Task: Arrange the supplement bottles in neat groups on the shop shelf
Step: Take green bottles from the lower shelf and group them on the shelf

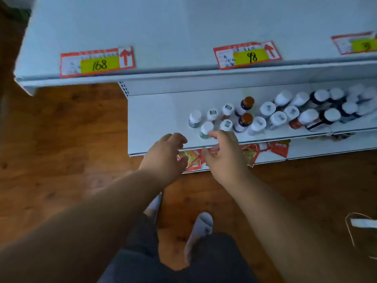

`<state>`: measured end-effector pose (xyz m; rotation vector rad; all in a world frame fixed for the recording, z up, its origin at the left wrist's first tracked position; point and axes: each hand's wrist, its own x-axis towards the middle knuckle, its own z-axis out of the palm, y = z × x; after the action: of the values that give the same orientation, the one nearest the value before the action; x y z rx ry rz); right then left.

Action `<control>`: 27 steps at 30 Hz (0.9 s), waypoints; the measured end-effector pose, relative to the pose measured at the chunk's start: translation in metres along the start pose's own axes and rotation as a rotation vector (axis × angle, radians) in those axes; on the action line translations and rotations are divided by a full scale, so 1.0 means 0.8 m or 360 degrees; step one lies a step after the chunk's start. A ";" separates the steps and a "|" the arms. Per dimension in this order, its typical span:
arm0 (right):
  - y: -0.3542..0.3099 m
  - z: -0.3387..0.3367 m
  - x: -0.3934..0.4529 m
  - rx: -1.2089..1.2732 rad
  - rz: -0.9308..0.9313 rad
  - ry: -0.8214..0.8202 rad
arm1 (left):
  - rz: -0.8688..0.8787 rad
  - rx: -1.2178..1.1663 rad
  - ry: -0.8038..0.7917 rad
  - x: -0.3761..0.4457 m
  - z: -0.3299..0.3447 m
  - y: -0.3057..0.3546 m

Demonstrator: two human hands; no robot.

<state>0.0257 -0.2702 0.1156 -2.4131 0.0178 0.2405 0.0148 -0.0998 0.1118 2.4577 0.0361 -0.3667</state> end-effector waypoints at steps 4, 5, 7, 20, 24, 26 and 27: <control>0.048 0.066 0.048 0.0049 0.0108 0.0041 | -0.0082 -0.0011 -0.0022 0.074 0.058 -0.048; 0.059 0.080 0.057 0.0059 0.0146 0.0062 | -0.0106 -0.0032 -0.0005 0.092 0.070 -0.056; 0.076 0.109 0.070 0.0077 0.0193 0.0059 | -0.0130 -0.0073 0.0045 0.128 0.091 -0.068; 0.119 0.185 0.121 0.0164 0.0144 0.0152 | 0.0237 0.0342 0.0067 0.266 0.121 -0.073; 0.113 0.177 0.119 0.0260 0.0172 0.0155 | 0.0182 0.0347 0.0092 0.253 0.106 -0.071; 0.100 0.164 0.110 0.0303 0.0193 0.0159 | 0.0114 0.0278 0.0111 0.227 0.086 -0.072; 0.091 0.156 0.104 0.0335 0.0209 0.0154 | 0.0079 0.0238 0.0110 0.210 0.073 -0.069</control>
<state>0.0807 -0.2390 -0.0388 -2.2137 0.2346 0.1725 0.1551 -0.1022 -0.0110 2.6135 -0.0239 -0.2710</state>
